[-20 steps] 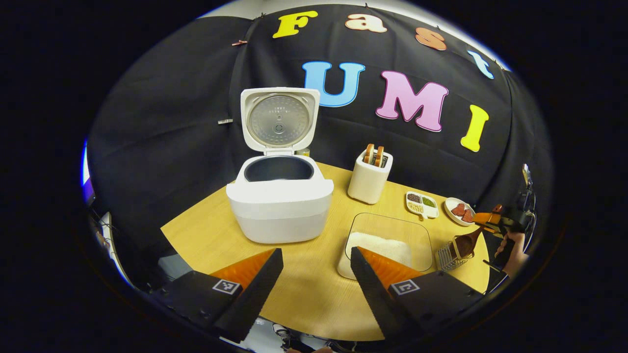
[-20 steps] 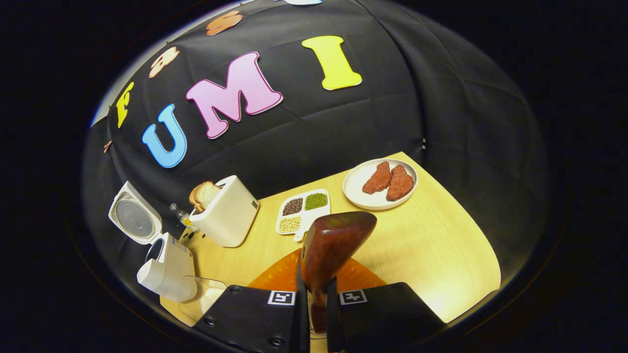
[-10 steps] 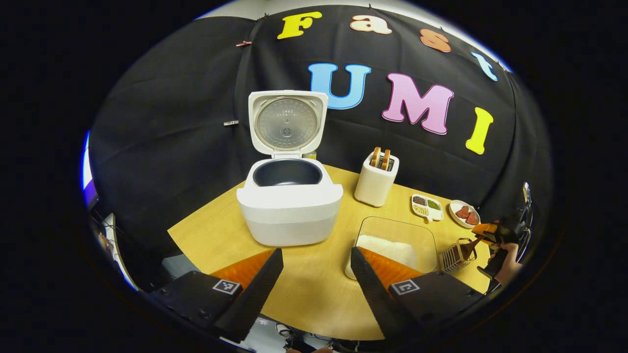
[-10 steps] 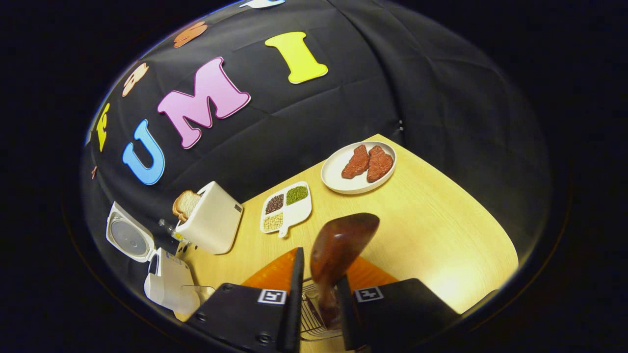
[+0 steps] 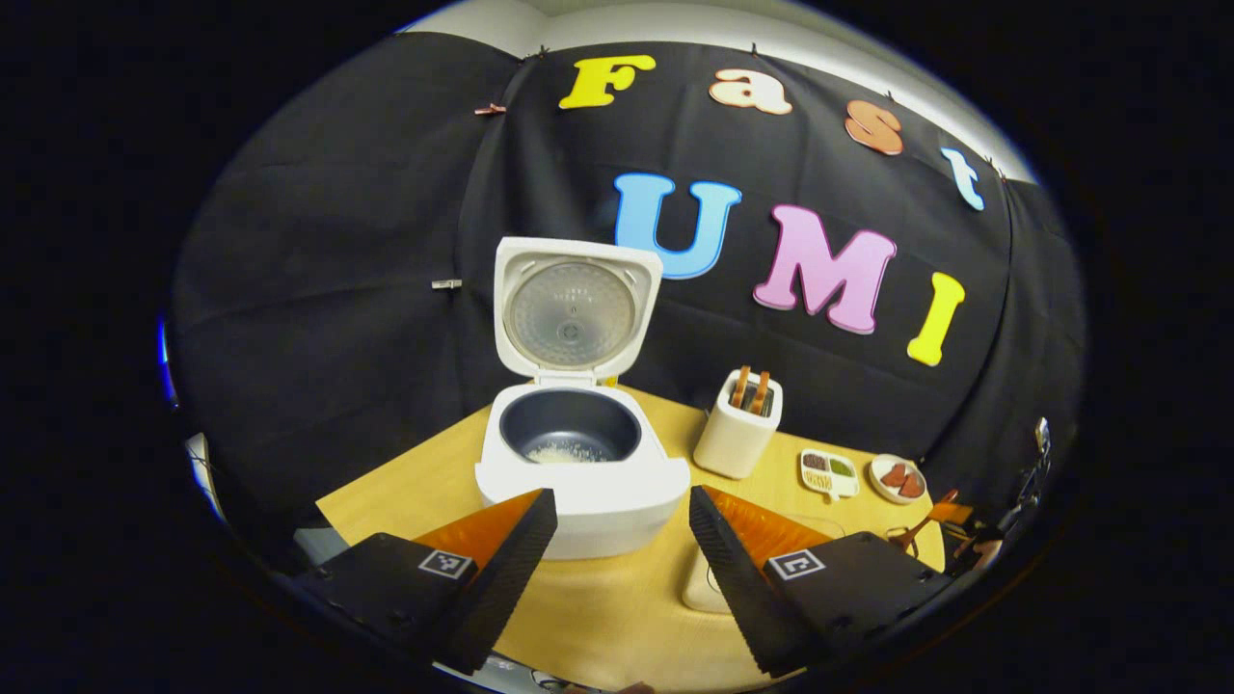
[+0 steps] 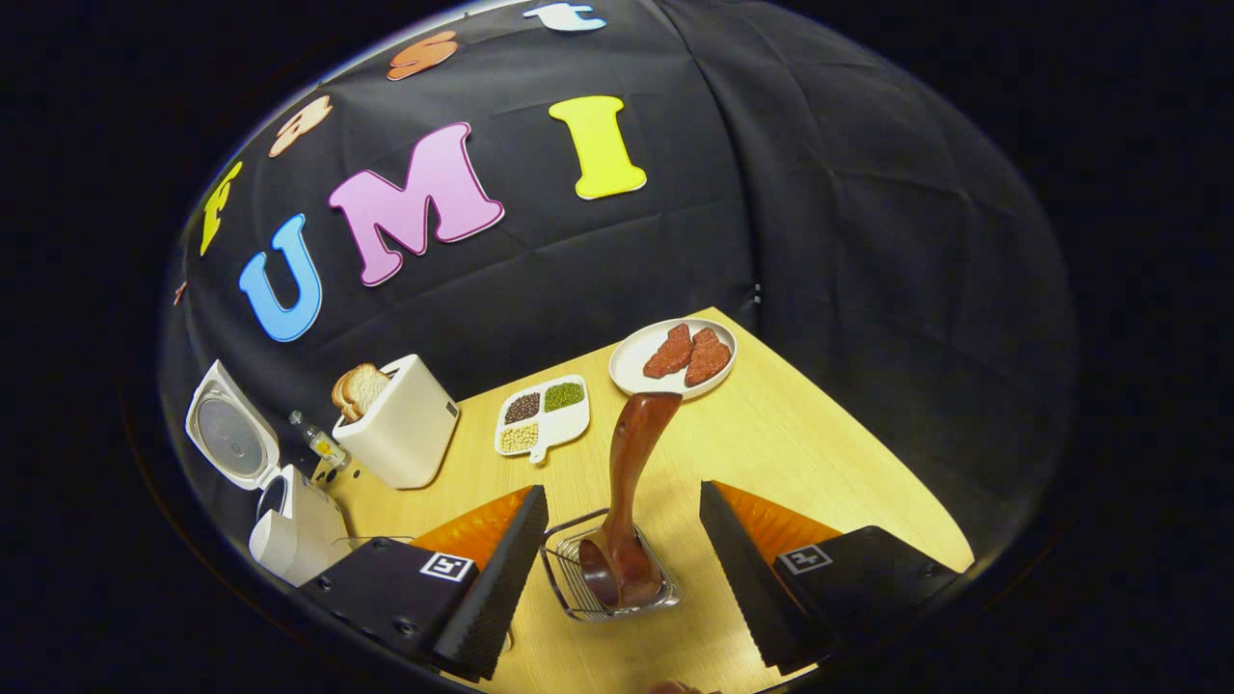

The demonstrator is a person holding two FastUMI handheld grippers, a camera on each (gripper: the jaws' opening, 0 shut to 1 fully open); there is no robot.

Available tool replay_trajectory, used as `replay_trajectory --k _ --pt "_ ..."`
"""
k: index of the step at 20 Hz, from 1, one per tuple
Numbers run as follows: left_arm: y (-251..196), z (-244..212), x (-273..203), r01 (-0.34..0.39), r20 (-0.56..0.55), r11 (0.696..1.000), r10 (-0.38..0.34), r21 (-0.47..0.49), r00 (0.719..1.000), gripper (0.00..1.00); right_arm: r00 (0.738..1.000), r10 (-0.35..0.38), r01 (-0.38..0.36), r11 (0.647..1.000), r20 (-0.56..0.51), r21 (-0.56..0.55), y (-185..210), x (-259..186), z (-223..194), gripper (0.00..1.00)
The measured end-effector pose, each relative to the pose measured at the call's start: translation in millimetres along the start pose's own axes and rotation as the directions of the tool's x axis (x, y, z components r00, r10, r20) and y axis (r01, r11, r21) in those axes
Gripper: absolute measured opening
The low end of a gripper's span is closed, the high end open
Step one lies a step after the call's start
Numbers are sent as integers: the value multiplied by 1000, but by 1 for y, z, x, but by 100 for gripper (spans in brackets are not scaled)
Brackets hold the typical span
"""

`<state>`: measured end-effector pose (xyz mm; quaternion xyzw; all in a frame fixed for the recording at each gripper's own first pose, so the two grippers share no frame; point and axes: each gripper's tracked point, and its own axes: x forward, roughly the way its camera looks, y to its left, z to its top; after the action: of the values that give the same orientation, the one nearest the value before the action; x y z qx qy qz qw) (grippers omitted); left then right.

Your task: Close the left gripper, press the button to open the rice cooker; take a wooden spoon from the chopstick holder with the right hand, scoop a spoonful of rice and pour it into the rice cooker, then put the wooden spoon back into the chopstick holder.

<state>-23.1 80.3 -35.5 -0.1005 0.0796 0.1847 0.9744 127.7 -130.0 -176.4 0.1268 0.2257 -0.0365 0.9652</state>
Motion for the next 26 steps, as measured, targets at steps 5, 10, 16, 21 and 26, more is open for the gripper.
replay_trajectory --k 5,10,16,21,26 --pt "41 81 40 -29 103 995 20 91 994 96 996 -76 80 991 39 -106 -1 -40 4 98" --pt "49 147 93 -2 147 992 -17 129 989 95 993 -65 82 982 103 -170 23 -87 9 99" --pt "43 213 156 31 175 986 -60 164 983 95 984 -46 88 965 174 -246 49 -128 21 98" --pt "47 273 202 15 217 982 -57 190 975 95 980 -18 73 959 196 -274 76 -150 26 99" --pt "60 276 254 -2 181 973 -41 230 983 94 977 -9 66 962 212 -264 87 -165 29 99"
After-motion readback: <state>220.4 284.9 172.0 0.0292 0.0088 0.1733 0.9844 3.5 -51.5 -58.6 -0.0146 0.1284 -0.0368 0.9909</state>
